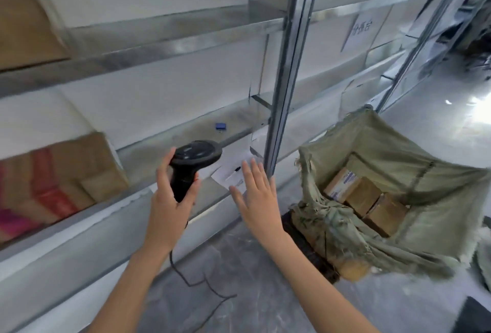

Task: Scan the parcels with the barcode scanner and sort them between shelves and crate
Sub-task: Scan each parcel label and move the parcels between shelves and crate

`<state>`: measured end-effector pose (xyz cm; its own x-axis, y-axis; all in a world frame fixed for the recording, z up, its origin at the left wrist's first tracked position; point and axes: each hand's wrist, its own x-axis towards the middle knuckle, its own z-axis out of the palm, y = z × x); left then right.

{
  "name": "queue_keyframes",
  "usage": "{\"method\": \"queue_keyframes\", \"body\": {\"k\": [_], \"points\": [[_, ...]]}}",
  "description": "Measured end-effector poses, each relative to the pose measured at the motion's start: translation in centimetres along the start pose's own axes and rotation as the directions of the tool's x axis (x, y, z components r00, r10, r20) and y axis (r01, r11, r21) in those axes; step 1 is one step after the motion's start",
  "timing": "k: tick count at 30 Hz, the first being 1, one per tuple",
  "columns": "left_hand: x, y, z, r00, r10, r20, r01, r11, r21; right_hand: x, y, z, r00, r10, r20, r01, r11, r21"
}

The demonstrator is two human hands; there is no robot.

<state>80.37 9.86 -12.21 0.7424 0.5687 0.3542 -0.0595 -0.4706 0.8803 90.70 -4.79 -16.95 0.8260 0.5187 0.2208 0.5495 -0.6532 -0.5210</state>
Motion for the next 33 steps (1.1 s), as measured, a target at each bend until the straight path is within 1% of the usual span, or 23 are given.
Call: {"method": "queue_keyframes", "body": {"k": [4,8,13,16,23,26,30,33], "points": [[-2.0,-1.6,-8.0,0.994,-0.004,-0.106,0.008,0.999,0.034,-0.6,-7.8,4.3,0.992,-0.081,0.100,0.072,0.994,0.083],[-4.9,-3.5,-17.4,0.973,-0.046,-0.225,0.064,0.995,0.072,-2.2,-16.5,10.1,0.957,-0.177,0.231,0.143,0.977,0.157],[-9.7,-5.6,-30.2,0.915,-0.105,-0.389,0.145,0.987,0.074,-5.7,-28.6,16.3,0.909,-0.285,0.305,0.214,0.945,0.246],[-12.9,-7.0,-36.5,0.870,-0.146,-0.471,0.198,0.978,0.063,-7.9,-34.8,19.9,0.872,-0.353,0.340,0.263,0.923,0.282],[-18.5,-9.1,-46.7,0.766,-0.200,-0.610,0.299,0.952,0.063,-13.0,-46.2,26.9,0.792,-0.466,0.393,0.328,0.870,0.369],[-19.6,-10.1,-50.6,0.725,-0.201,-0.658,0.321,0.945,0.065,-14.3,-49.8,29.1,0.746,-0.525,0.410,0.377,0.840,0.389],[-20.7,-11.6,-55.2,0.654,-0.184,-0.733,0.337,0.939,0.065,-15.0,-54.0,31.6,0.687,-0.580,0.437,0.431,0.810,0.397],[-21.4,-13.0,-58.2,0.612,-0.194,-0.767,0.354,0.934,0.046,-15.2,-57.2,33.8,0.661,-0.604,0.444,0.452,0.794,0.406]]}}
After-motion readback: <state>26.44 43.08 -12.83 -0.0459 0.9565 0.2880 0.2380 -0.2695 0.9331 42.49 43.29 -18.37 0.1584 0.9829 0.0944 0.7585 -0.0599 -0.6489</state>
